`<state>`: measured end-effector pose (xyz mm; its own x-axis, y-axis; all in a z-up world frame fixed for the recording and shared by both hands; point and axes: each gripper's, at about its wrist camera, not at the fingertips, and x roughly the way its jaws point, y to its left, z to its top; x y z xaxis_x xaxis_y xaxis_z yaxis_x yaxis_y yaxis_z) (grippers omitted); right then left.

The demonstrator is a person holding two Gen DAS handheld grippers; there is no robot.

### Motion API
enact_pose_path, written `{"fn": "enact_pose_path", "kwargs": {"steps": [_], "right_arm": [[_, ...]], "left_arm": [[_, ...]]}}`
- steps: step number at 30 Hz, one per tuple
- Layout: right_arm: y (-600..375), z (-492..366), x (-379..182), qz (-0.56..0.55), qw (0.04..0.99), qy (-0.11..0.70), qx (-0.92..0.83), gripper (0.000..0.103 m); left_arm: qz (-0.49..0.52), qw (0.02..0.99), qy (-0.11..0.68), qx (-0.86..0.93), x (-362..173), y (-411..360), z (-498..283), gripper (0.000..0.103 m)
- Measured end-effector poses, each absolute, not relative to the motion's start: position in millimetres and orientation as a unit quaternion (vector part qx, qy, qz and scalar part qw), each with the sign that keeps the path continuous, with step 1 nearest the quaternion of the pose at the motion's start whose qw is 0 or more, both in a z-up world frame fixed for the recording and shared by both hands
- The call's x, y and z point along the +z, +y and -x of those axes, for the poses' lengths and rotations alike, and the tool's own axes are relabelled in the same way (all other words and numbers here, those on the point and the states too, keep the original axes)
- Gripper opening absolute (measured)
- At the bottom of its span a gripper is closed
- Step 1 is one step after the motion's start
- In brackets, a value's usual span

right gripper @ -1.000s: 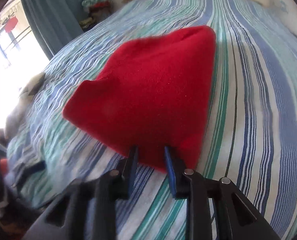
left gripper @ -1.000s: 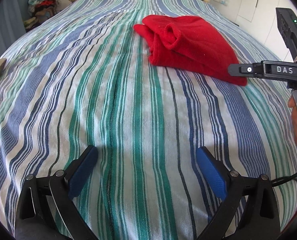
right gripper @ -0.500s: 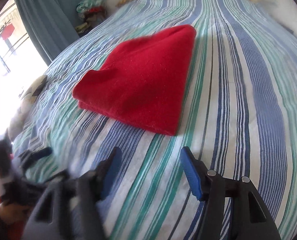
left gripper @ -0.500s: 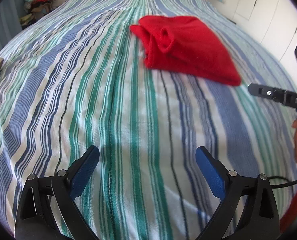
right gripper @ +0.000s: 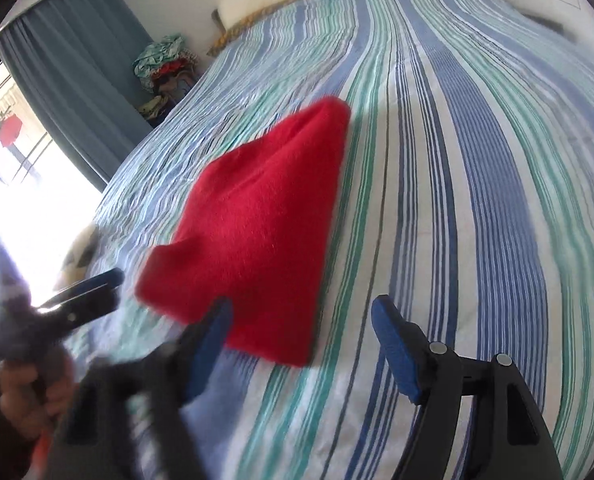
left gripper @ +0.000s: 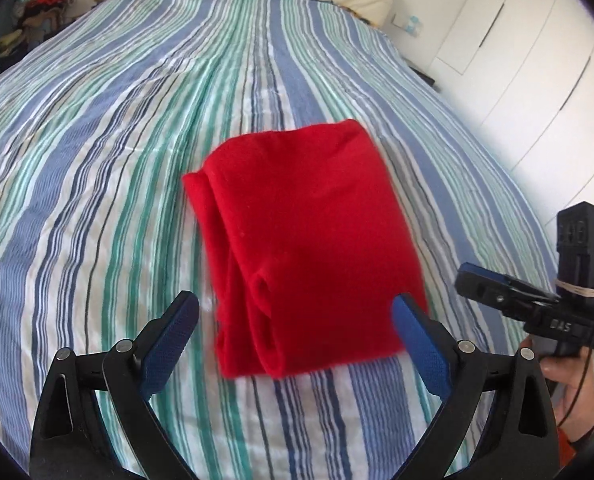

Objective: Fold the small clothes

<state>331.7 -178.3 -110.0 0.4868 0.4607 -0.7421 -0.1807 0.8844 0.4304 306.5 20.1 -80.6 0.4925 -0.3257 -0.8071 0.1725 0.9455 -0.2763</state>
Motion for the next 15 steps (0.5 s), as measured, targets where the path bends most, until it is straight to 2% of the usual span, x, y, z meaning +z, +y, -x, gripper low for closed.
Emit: {"fn": "enact_pose_path", "kwargs": {"steps": [6, 10, 11, 12, 13, 14, 15], "right_arm": [[-165, -395, -133, -0.190, 0.827, 0.488, 0.204, 0.078], [-156, -426, -168, -0.264, 0.797, 0.501, 0.211, 0.078], [-153, -430, -173, -0.275, 0.793, 0.497, 0.218, 0.078], [-148, -432, -176, -0.274, 0.793, 0.495, 0.224, 0.075], [-141, -433, -177, -0.263, 0.795, 0.496, 0.229, 0.060], [-134, -435, -178, -0.239, 0.800, 0.505, 0.222, 0.047], [-127, -435, -176, -0.213, 0.806, 0.510, 0.211, 0.041]], "left_arm": [[0.059, 0.838, 0.531, -0.115, -121, 24, -355, 0.097], [0.100, 0.829, 0.538, -0.114, -141, 35, -364, 0.097], [0.110, 0.831, 0.531, -0.123, -141, 35, -362, 0.090], [0.122, 0.829, 0.526, -0.146, -141, 34, -362, 0.057], [0.138, 0.818, 0.530, -0.174, -144, 31, -363, 0.036], [0.144, 0.814, 0.534, -0.179, -144, 29, -364, 0.027], [0.141, 0.821, 0.525, -0.174, -140, 28, -363, 0.023]]}}
